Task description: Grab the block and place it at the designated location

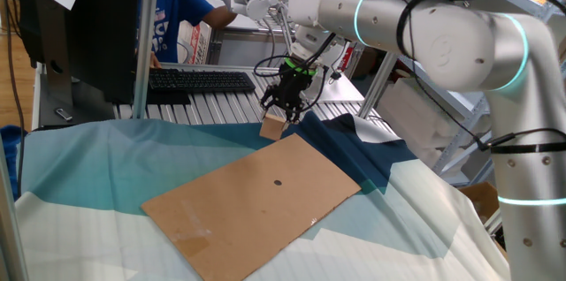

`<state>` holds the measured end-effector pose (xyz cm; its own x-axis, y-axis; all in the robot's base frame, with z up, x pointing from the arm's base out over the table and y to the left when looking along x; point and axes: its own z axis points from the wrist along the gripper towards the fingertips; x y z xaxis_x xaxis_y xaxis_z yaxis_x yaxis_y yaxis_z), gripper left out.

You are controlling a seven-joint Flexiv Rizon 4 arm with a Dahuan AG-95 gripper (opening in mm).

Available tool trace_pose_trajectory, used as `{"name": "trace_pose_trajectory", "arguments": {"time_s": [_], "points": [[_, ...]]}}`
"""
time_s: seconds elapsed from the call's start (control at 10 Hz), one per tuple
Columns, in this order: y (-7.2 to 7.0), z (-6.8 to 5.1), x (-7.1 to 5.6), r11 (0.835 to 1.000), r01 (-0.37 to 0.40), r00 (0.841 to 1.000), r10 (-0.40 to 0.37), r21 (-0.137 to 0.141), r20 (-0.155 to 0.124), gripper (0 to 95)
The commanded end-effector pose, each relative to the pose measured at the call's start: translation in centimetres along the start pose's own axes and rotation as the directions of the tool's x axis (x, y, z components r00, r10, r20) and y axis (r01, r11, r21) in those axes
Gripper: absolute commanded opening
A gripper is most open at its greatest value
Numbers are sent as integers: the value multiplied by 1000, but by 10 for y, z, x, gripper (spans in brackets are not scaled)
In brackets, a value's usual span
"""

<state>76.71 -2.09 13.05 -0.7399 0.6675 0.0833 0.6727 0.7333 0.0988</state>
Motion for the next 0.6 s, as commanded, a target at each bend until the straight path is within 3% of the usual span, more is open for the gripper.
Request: {"name": "trace_pose_trajectory", "arguments": {"time_s": [0.1,0.6], "points": [[-3,-1,5,1000,3,1000,-3,1,0,0],[-4,-1,6,1000,5,1000,-5,0,-3,0]]}}
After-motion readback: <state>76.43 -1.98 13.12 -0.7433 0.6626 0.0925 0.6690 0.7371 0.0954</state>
